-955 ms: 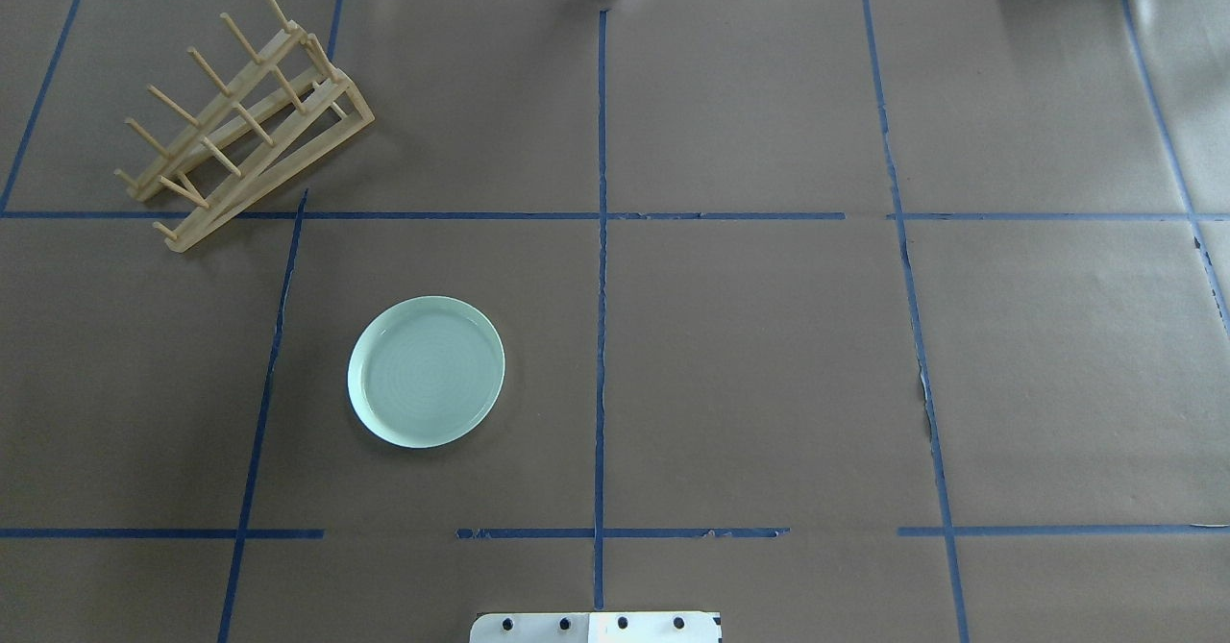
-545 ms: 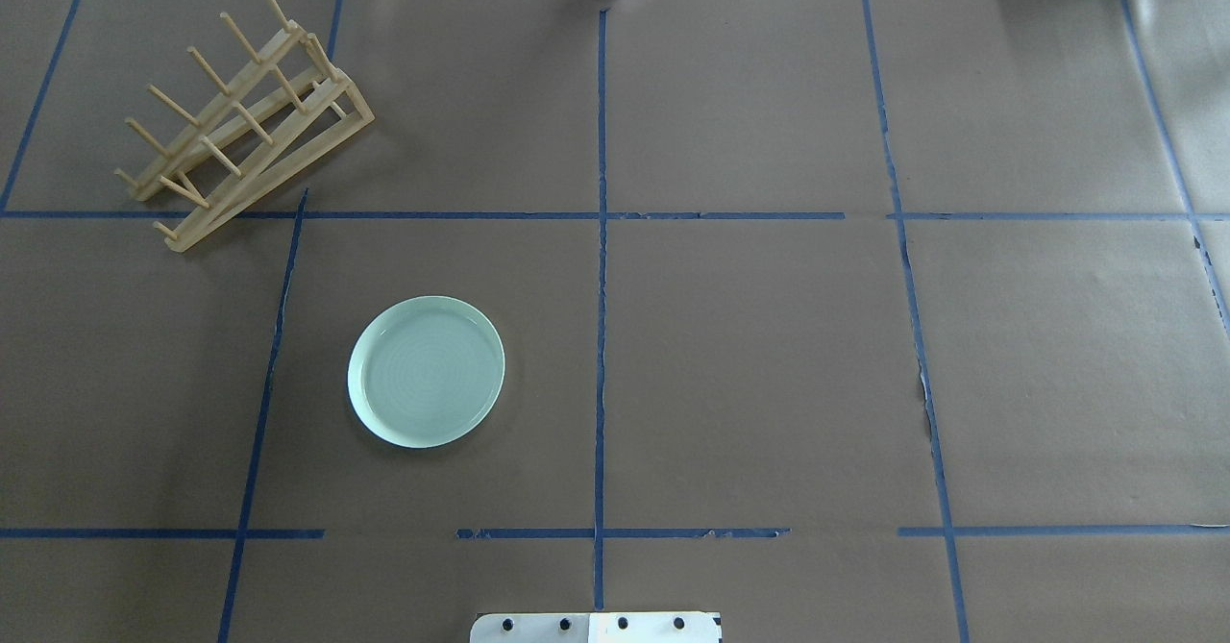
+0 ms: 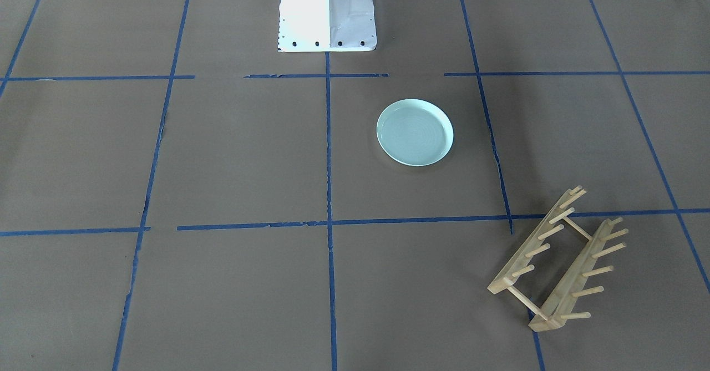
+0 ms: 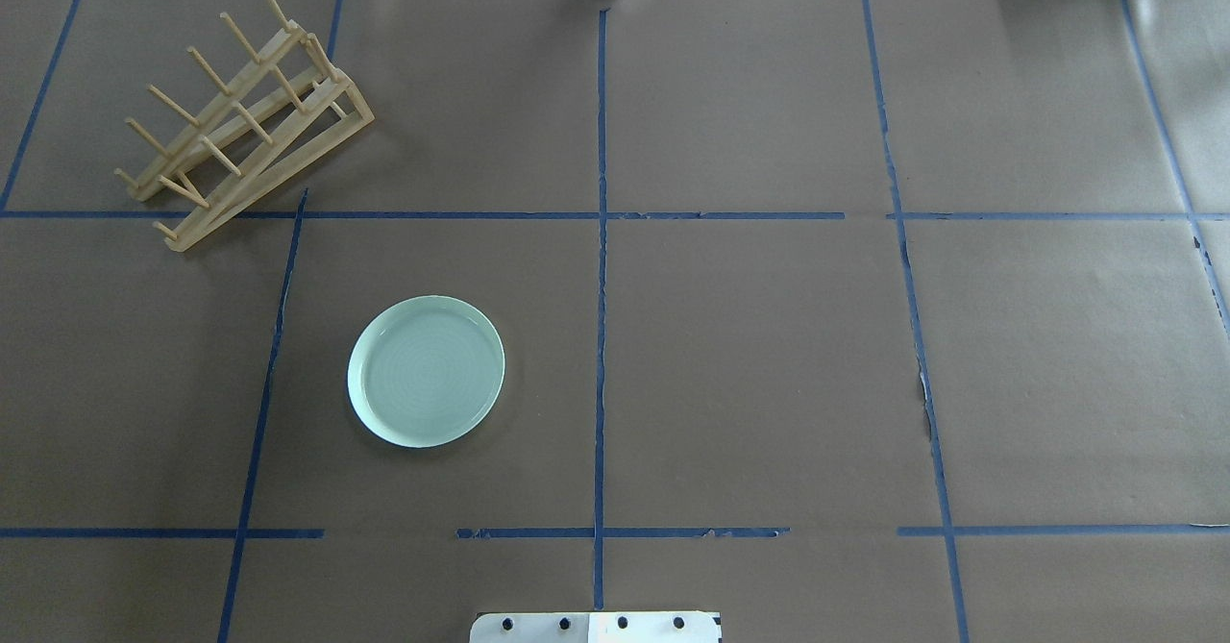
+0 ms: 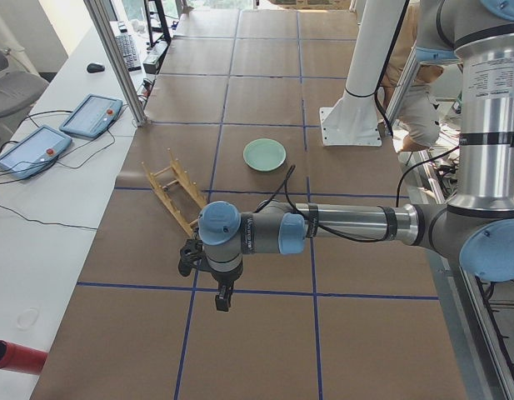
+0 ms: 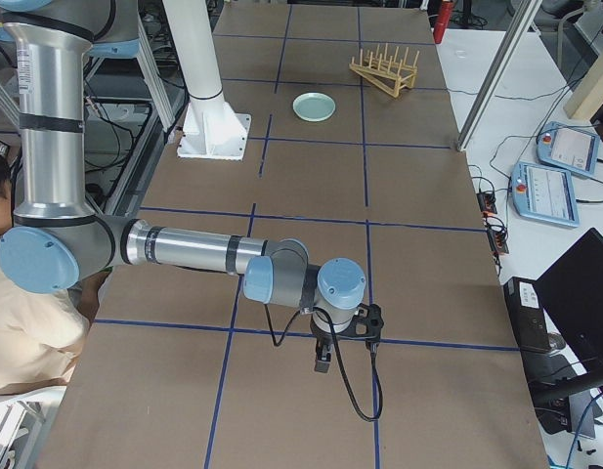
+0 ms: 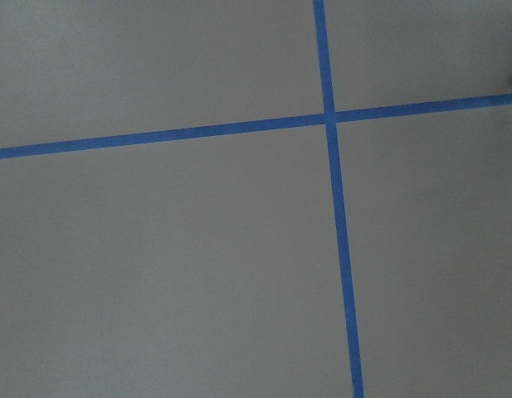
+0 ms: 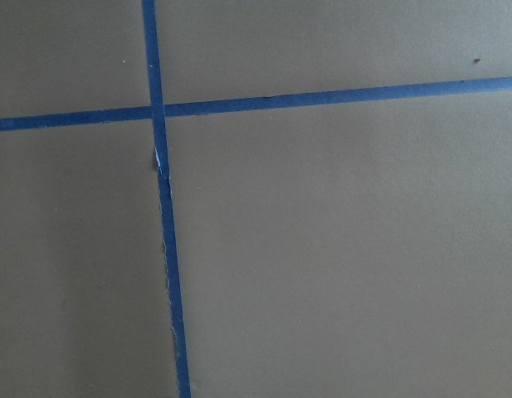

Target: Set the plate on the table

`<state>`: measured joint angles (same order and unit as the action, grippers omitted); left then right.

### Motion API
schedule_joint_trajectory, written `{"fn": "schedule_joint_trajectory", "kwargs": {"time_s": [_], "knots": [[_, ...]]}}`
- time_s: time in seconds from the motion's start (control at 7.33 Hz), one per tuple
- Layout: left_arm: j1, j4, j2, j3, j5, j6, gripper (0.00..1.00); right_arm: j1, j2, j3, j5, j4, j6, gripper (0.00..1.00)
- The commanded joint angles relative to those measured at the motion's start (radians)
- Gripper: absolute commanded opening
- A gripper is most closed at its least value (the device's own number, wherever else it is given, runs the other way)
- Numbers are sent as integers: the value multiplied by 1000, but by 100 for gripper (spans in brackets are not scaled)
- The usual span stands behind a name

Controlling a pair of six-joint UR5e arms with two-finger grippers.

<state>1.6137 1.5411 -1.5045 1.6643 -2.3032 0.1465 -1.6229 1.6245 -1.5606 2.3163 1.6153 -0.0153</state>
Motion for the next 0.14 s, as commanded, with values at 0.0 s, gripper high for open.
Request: {"fn": "schedule_joint_trajectory", "kwargs": {"time_s": [0.0], "knots": [[-1,2,-5,0,5,1,100,0,0,1,0,0,0,100]]}}
